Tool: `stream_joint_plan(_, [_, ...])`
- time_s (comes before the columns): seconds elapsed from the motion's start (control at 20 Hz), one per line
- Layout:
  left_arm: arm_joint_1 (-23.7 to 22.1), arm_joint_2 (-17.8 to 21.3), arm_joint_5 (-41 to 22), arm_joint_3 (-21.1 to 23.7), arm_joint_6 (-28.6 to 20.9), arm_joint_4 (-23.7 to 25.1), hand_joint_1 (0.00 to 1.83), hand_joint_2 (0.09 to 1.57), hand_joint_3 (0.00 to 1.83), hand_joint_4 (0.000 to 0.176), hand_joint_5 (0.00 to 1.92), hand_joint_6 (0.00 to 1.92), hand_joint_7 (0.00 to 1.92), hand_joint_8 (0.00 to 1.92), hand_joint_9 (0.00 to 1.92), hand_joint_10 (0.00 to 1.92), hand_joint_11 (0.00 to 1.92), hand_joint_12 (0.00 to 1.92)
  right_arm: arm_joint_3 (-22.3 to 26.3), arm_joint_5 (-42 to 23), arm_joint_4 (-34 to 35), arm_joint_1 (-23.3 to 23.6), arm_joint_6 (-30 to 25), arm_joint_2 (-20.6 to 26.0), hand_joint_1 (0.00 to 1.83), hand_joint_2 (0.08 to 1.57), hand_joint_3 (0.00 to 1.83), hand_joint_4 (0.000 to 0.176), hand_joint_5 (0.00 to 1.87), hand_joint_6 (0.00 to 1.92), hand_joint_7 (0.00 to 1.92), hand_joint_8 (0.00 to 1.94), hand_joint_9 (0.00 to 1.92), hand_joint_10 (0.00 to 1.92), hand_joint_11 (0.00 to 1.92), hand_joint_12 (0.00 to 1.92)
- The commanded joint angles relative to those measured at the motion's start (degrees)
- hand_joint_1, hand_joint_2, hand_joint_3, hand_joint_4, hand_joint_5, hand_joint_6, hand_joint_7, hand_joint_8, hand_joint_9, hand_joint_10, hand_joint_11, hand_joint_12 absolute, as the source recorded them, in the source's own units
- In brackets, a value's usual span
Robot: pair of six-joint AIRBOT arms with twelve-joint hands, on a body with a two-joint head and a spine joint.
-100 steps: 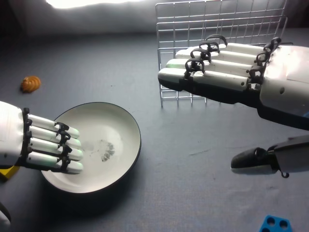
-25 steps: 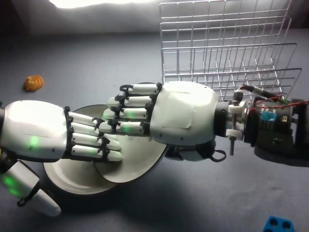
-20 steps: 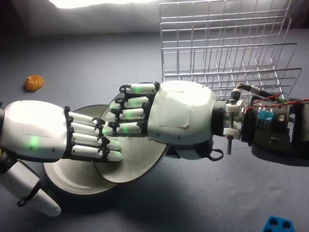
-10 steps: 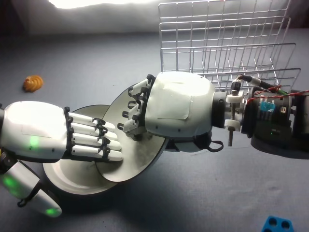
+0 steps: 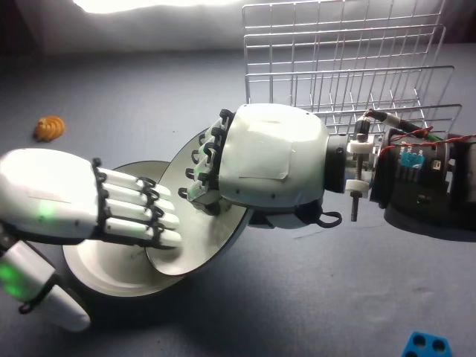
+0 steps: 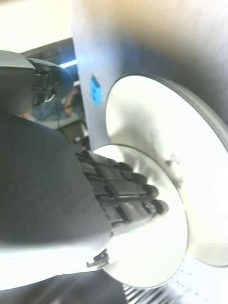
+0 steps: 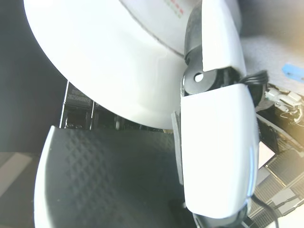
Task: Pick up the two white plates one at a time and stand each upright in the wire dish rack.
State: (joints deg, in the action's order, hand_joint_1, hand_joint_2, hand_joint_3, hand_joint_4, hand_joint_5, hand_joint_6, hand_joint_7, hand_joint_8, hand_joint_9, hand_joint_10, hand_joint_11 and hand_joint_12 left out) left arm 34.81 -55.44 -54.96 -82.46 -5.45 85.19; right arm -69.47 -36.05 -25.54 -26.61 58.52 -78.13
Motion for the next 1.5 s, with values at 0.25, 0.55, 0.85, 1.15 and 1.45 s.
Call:
stream_joint_plan(0.25, [-4.2,6.7,-2.1,3.5,-4.4,-7.4,0.00,1.08,0.00,0.000,0.00,0.00,0.00,0.00,0.00,0.00,0.00,0.00,2.4,-4.5,1.4,0.9,-0.2,2.3,1.39,1.06,0.00,0.000,1.04,0.92,1.11,0.70,1.02,0.98,0.88,1.06])
stream_joint_plan(0.55, [-5.1,12.2,-3.0,5.6,-9.6,-10.7,0.00,1.07,0.00,0.000,0.00,0.00,0.00,0.00,0.00,0.00,0.00,0.00,7.1,-4.3,3.5,3.1,-1.2,5.0,1.38,1.09,0.00,0.000,0.99,1.02,1.03,0.85,0.92,1.09,0.79,1.13])
stream_joint_plan(0.85, [-3.7,15.3,-2.7,6.6,0.3,-17.2,0.00,1.08,0.00,0.000,0.00,0.00,0.00,0.00,0.00,0.00,0.00,0.00,12.7,-3.7,8.2,6.3,-3.9,8.9,1.38,1.08,0.00,0.000,1.01,0.96,1.05,0.81,0.95,1.07,0.78,1.10])
stream_joint_plan(1.15, [-5.2,14.1,-2.4,3.6,0.7,-18.4,0.00,1.06,0.00,0.000,0.00,0.00,0.00,0.00,0.00,0.00,0.00,0.00,14.1,-1.9,9.9,8.6,-16.9,12.2,1.38,1.08,0.00,0.000,1.01,0.93,1.06,0.79,0.99,1.05,0.78,1.10])
stream_joint_plan(1.45, [-5.7,13.2,-7.4,0.2,1.1,-22.4,0.00,1.07,0.00,0.000,0.00,0.00,0.00,0.00,0.00,0.00,0.00,0.00,14.1,0.7,7.2,11.2,-31.3,15.7,1.38,1.08,0.00,0.000,1.02,0.93,1.06,0.80,0.98,1.05,0.78,1.12])
